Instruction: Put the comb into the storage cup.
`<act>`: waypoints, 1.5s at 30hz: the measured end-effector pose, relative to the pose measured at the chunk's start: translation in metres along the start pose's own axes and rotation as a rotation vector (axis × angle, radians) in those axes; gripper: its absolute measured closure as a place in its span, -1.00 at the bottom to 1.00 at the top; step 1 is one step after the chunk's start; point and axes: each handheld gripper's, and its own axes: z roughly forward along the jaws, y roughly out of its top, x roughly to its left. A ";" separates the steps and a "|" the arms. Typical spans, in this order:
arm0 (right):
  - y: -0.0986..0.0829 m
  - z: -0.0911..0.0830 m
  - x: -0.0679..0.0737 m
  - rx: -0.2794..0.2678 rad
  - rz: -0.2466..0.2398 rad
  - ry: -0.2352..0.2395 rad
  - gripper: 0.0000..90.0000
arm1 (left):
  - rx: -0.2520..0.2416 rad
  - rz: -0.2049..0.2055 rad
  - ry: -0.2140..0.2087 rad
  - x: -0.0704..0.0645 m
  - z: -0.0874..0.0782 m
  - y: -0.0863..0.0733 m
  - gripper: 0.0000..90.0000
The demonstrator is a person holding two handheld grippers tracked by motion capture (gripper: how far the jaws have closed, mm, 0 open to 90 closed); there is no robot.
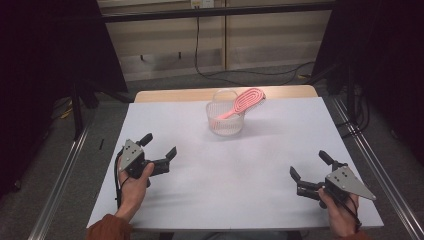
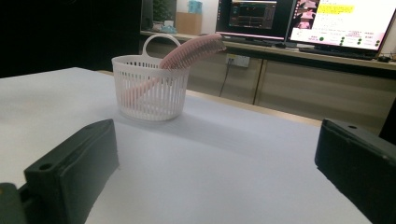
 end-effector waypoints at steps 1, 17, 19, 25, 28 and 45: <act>0.000 0.000 0.000 -0.001 -0.001 0.000 -1.00 | -0.001 -0.007 -0.004 0.000 -0.001 -0.001 -0.94; 0.000 -0.001 -0.001 -0.001 -0.001 -0.006 -1.00 | 0.012 -0.025 0.008 -0.005 -0.037 -0.012 -0.94; 0.000 0.000 0.000 -0.001 0.000 -0.008 -1.00 | 0.000 -0.022 0.038 -0.006 -0.043 -0.011 -0.94; 0.000 -0.001 -0.001 -0.001 0.001 -0.011 -1.00 | 0.014 -0.036 0.045 -0.006 -0.054 -0.014 -0.94; 0.000 -0.001 0.000 -0.001 0.004 -0.015 -1.00 | 0.026 -0.046 0.070 -0.006 -0.058 -0.017 -0.94; -0.001 -0.001 -0.002 -0.003 0.018 -0.028 -1.00 | 0.054 -0.043 0.065 -0.011 -0.064 -0.022 -0.94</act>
